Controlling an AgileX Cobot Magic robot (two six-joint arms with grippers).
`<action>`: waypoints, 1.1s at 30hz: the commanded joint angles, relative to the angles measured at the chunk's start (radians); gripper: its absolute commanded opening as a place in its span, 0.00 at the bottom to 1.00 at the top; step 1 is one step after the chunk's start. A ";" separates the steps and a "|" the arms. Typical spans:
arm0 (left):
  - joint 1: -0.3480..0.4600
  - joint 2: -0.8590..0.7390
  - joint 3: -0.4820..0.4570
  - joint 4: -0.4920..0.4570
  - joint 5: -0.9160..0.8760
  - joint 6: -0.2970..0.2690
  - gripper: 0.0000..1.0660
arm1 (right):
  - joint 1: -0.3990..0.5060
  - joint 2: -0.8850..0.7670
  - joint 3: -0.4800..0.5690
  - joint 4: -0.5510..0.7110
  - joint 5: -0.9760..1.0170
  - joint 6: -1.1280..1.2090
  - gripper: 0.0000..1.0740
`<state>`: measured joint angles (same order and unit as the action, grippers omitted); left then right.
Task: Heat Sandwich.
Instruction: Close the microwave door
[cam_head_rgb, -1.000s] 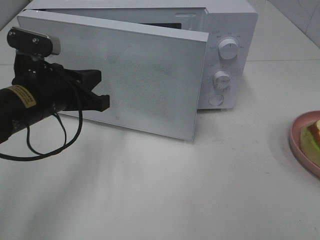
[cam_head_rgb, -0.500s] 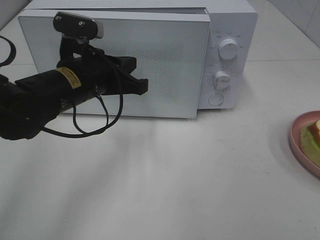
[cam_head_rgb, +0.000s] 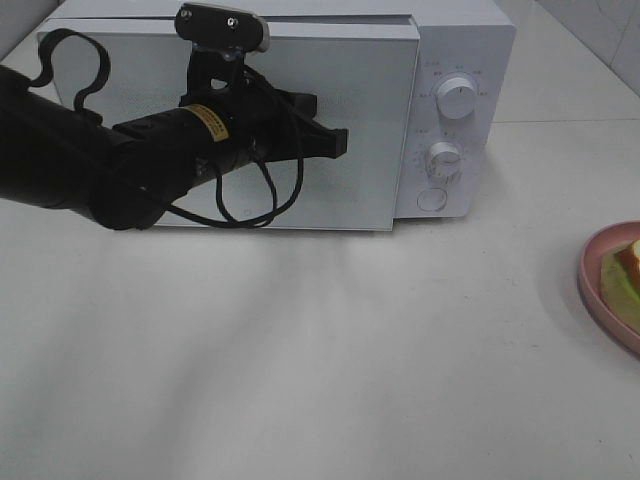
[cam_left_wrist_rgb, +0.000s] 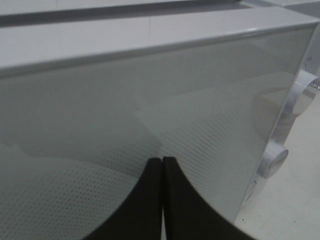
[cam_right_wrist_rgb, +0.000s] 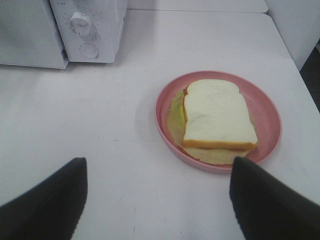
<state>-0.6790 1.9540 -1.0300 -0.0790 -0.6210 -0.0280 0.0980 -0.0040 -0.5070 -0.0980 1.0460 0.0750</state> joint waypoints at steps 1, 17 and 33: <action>-0.005 0.019 -0.055 -0.015 0.007 -0.004 0.00 | -0.004 -0.027 0.002 0.000 -0.005 -0.013 0.71; -0.005 0.147 -0.316 -0.023 0.184 0.050 0.00 | -0.004 -0.027 0.002 0.000 -0.005 -0.013 0.71; -0.005 0.153 -0.333 -0.019 0.205 0.045 0.00 | -0.004 -0.027 0.002 0.000 -0.005 -0.012 0.71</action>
<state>-0.7190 2.1040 -1.3380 -0.0240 -0.3690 0.0210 0.0980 -0.0040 -0.5070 -0.0980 1.0460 0.0750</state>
